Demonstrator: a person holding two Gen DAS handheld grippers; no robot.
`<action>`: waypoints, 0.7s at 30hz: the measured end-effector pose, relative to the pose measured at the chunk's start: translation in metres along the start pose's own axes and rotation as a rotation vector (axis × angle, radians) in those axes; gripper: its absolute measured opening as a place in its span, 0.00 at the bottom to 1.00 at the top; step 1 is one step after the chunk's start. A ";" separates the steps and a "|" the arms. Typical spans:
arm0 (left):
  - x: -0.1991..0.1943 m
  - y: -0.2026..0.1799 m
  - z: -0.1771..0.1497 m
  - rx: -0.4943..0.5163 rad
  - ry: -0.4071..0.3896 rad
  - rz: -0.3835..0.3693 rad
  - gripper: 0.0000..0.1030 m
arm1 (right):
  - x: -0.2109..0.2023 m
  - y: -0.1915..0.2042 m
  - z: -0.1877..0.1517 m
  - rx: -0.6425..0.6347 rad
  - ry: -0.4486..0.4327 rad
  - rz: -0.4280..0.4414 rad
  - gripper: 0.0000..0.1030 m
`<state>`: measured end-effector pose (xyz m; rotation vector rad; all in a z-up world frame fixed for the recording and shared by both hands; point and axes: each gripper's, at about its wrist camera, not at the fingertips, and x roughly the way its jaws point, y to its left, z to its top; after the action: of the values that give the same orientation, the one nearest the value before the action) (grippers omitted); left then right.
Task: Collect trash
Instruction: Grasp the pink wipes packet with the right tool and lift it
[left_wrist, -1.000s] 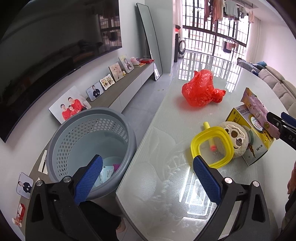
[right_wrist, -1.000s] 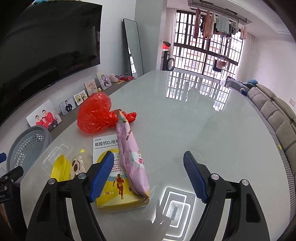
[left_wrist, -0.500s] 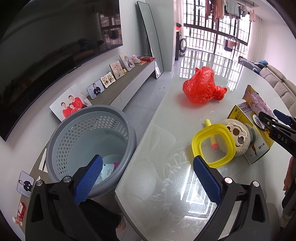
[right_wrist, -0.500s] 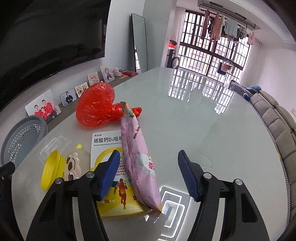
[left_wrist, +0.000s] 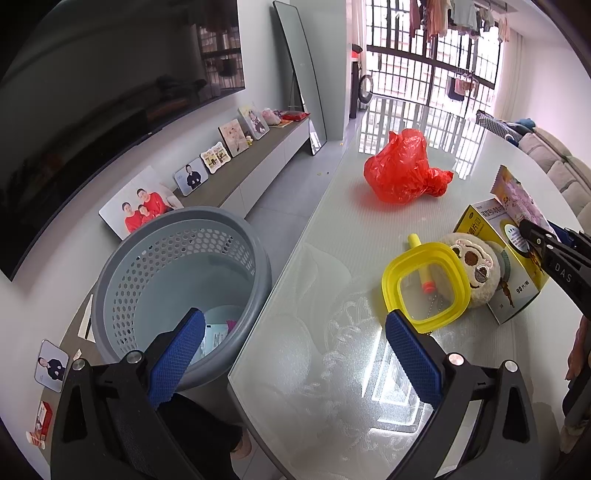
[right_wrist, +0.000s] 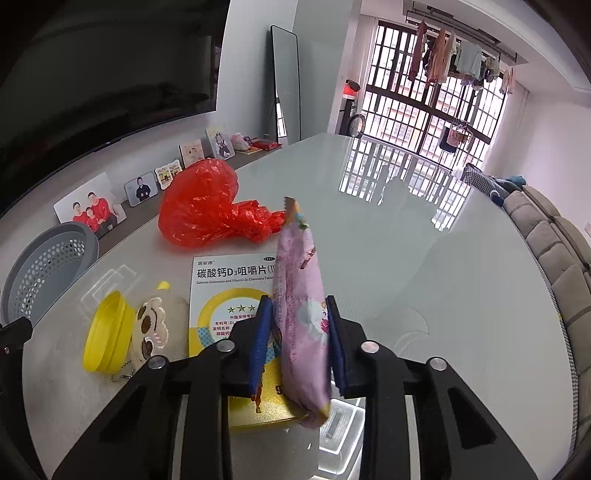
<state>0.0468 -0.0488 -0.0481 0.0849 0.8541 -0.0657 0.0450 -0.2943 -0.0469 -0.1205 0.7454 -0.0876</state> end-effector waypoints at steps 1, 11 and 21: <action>0.000 0.000 0.000 0.000 0.001 0.000 0.93 | -0.001 -0.001 0.000 0.003 -0.001 0.002 0.25; -0.004 -0.014 0.000 0.024 -0.005 -0.032 0.93 | -0.035 -0.005 -0.007 0.037 -0.050 0.039 0.23; 0.008 -0.043 0.005 0.046 0.019 -0.090 0.94 | -0.060 -0.011 -0.035 0.079 -0.060 0.033 0.23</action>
<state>0.0521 -0.0924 -0.0528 0.0906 0.8754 -0.1695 -0.0233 -0.3003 -0.0305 -0.0358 0.6833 -0.0814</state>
